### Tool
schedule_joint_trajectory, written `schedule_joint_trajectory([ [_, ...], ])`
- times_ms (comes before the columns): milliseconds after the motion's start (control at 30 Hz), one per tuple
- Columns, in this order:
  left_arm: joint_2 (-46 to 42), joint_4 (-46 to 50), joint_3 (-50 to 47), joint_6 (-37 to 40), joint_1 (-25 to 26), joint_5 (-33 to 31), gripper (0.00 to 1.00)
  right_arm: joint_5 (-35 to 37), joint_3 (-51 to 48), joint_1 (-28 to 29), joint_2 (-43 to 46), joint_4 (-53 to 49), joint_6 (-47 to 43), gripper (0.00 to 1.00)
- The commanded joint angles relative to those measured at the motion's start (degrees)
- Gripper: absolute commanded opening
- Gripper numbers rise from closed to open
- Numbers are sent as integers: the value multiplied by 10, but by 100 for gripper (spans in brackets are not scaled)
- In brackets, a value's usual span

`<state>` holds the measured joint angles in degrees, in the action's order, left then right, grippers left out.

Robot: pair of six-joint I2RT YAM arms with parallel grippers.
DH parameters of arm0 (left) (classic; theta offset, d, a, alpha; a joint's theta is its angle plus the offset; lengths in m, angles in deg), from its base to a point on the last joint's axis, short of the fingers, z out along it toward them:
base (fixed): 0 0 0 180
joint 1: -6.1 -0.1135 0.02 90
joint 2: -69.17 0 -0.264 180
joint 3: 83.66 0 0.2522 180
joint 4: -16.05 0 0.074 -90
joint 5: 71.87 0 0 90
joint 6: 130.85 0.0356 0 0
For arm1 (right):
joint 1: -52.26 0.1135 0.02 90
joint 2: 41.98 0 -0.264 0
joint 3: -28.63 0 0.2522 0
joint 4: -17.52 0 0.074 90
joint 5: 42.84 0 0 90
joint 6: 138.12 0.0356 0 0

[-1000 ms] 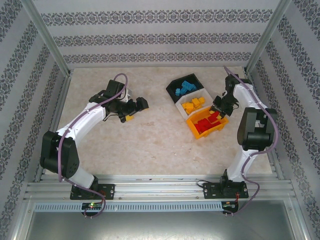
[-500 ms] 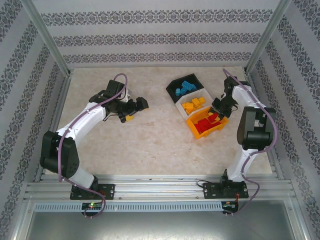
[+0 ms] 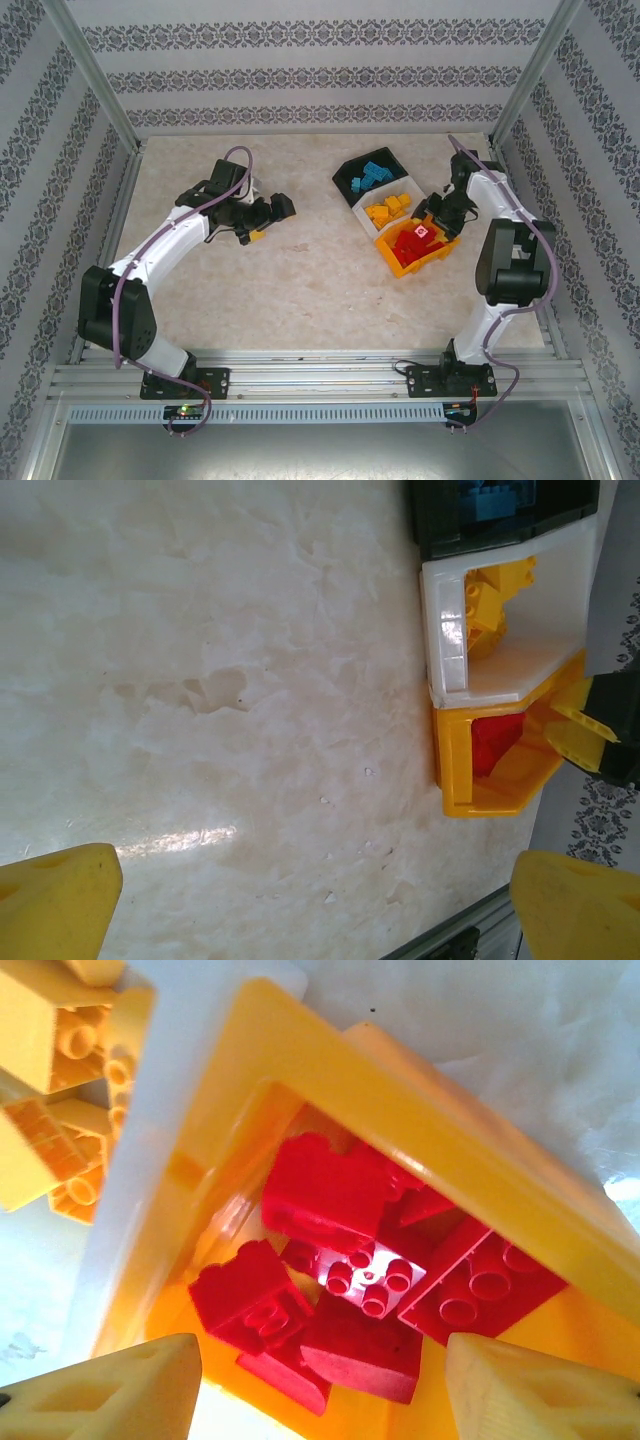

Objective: Sort the legos into containers by color

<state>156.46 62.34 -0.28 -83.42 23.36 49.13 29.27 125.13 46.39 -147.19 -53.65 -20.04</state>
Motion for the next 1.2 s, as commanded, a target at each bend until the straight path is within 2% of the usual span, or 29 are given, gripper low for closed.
schedule_joint_trajectory([
  [0,-21,6,-11,-6,5,-12,100,7,15,-2,33,-22,-1,66],
  [300,-42,33,7,26,4,-55,100,-17,31,7,98,-41,18,66],
  [400,-52,52,17,40,3,-101,100,-35,42,17,119,-37,18,66],
  [500,-85,39,10,53,2,-187,100,-43,48,30,144,-13,4,68],
  [533,-105,14,-6,63,3,-216,100,-43,46,34,155,3,-6,73],
  [567,-129,-23,-30,73,3,-246,100,-40,41,39,170,23,-18,90],
  [600,-152,-61,-60,82,2,-268,100,-34,35,43,184,41,-29,98],
  [733,-269,-255,-200,135,3,-365,100,-8,-20,54,257,156,-73,98],
  [800,-307,-329,-254,160,3,-393,100,4,-69,61,306,237,-105,98],
  [967,-364,-502,-354,225,2,-453,100,26,-247,87,455,497,-269,98],
  [1067,-382,-551,-381,258,1,-486,100,39,-339,88,516,617,-348,98],
  [1167,-401,-524,-387,308,1,-514,100,68,-377,81,530,622,-345,98],
])
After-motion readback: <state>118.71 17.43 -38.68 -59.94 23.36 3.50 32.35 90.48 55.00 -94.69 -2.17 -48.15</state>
